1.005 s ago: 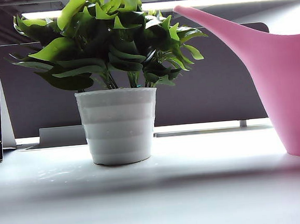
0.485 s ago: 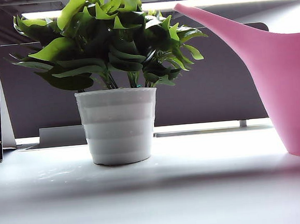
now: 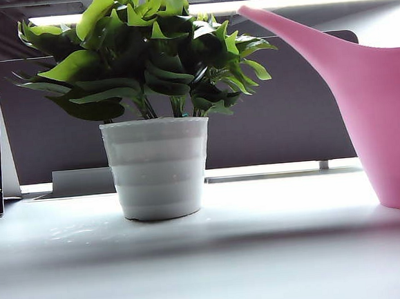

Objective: Pick up the watering can from the table, water the potted plant, and put the can back.

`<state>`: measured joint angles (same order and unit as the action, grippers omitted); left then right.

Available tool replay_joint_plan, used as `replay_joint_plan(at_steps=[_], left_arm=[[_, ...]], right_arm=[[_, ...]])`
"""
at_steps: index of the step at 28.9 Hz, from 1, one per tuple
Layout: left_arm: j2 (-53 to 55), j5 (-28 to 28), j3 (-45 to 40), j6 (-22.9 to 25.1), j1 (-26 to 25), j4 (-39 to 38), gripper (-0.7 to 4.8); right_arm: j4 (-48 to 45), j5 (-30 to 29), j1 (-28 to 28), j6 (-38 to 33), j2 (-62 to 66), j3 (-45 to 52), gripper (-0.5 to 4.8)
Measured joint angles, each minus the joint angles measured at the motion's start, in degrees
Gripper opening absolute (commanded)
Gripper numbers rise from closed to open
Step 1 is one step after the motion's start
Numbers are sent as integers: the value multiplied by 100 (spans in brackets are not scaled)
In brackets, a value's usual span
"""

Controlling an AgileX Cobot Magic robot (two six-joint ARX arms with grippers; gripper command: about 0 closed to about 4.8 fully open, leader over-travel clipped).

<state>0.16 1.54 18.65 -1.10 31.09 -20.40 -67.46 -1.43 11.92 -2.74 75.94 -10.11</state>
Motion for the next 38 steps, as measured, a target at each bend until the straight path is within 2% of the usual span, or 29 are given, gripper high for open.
replay_joint_plan(at_steps=[3,17,28,38], left_arm=[[0,0,0,0,-2,0,-5],[2,0,0,0,0,0,-5],[4,-2,0,0,-2,-2,-5],[4,0,0,-2,-2,0,-5]], right_arm=[[0,-2,-2,0,0,0,182],[-103,-234,0,-4,-7,415,181],[-916,-269,-2,-61,-63,970,182],[-977,-271,-2,-63,-240,968,212]])
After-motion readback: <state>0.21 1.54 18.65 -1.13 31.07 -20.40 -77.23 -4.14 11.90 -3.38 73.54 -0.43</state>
